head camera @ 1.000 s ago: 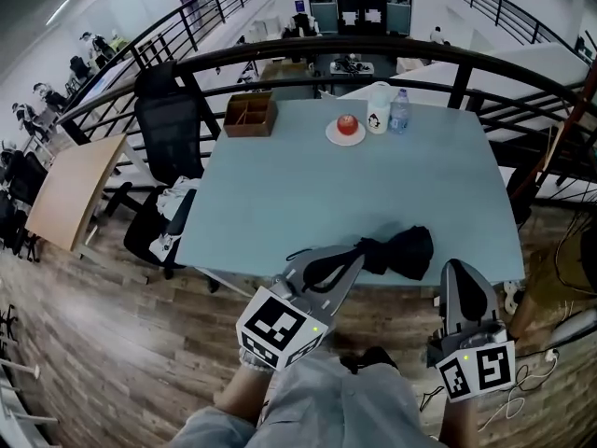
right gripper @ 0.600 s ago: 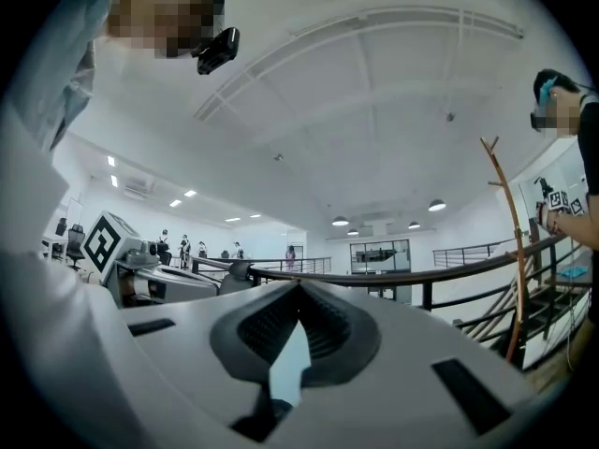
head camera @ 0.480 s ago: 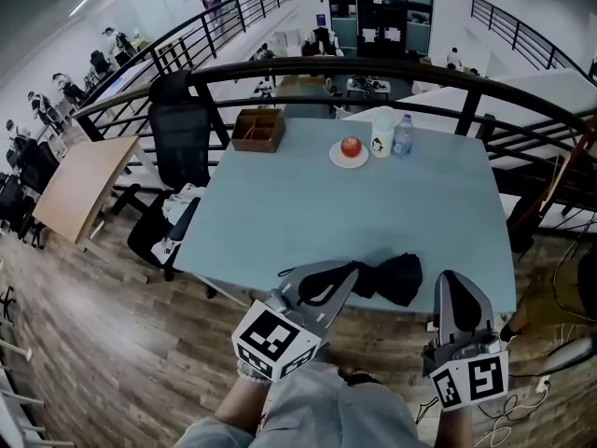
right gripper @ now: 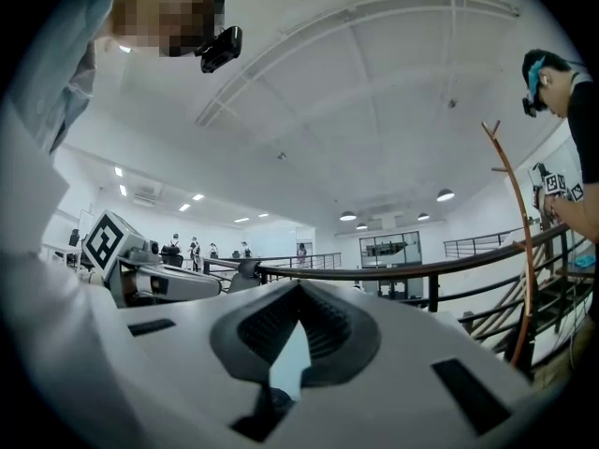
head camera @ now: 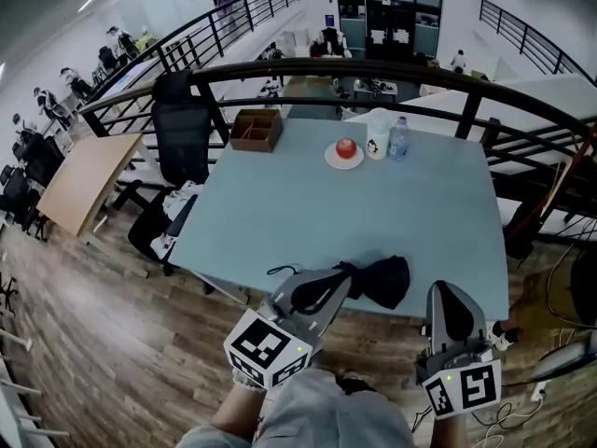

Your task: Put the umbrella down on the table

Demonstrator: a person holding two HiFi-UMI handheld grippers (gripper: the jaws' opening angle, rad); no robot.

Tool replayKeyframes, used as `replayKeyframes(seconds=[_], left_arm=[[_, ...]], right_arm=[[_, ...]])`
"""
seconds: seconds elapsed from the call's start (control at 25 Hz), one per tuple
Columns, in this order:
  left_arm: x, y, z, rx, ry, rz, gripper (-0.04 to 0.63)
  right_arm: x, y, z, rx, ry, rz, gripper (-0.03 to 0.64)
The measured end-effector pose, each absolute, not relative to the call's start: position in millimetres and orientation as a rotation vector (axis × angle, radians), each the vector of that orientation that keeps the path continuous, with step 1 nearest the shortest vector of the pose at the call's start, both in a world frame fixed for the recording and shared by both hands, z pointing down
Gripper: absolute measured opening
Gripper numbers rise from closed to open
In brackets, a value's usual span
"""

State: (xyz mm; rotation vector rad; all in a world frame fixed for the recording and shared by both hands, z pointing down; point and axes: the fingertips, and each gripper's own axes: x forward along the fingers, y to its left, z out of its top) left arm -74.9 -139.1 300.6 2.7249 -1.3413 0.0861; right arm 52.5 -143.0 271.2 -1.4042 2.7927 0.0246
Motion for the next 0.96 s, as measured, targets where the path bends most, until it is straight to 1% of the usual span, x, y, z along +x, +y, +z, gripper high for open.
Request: replayKeyframes(seconds=[0.96], left_arm=[[-31.9, -119.7, 316.0, 2.661, -1.373, -0.015, 0.005]], right_arm=[[104.7, -118.3, 296.7, -1.393, 2.818, -0.004, -0.008]])
